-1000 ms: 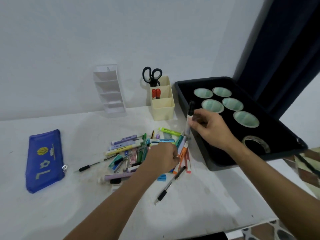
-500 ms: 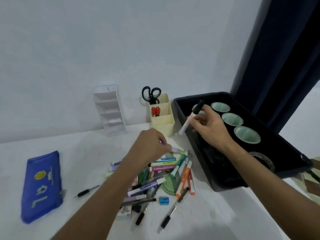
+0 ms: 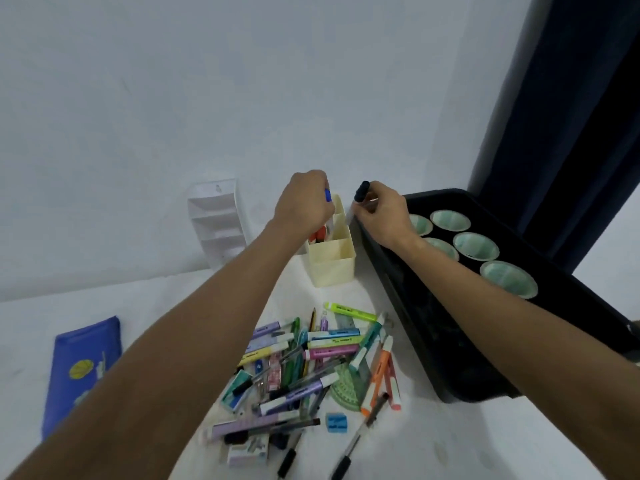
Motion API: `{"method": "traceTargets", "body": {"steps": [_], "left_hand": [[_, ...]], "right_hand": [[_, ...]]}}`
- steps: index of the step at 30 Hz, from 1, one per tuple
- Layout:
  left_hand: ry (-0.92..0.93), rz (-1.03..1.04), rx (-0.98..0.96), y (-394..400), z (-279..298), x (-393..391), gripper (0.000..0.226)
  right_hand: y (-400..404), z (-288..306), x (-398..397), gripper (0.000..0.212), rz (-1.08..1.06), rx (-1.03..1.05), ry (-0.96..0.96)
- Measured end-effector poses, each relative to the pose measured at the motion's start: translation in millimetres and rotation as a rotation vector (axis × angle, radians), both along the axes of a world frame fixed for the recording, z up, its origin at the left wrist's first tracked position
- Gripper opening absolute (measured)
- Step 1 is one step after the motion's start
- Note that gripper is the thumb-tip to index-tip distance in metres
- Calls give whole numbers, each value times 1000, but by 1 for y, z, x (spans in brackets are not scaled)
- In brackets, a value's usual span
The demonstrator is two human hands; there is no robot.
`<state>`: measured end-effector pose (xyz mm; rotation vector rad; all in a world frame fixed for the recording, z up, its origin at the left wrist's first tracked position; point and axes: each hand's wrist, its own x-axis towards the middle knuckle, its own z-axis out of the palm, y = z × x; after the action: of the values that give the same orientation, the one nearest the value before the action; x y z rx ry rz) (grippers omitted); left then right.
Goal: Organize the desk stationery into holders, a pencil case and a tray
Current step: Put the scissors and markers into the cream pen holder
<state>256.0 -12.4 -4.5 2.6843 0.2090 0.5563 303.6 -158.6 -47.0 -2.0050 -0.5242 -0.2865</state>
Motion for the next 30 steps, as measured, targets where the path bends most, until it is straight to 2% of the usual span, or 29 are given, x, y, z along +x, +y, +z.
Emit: {"method": "traceTargets", "body": {"steps": [5,13,17,22,27,30], "left_hand": [[79,-5,104,5,-26,20,14],[119,-12,197,11,-55,30,21],[110,-18,150,12,-64,28,17],[123,-30,104,14,-62,23,15],[165,-39,131,17,-63,17,27],[178,-40,132,17,-64,10,43]], "right_hand": [[14,-22,19,8,-19,-114,41],[27,-44,33,9,51,-285,83],[31,-52,33,11,58,-405,72],[33,-50,28,14,71,-444,85],[30,-42,23,7,113,-449,95],[27,-37,16,9,119,-444,86]]}}
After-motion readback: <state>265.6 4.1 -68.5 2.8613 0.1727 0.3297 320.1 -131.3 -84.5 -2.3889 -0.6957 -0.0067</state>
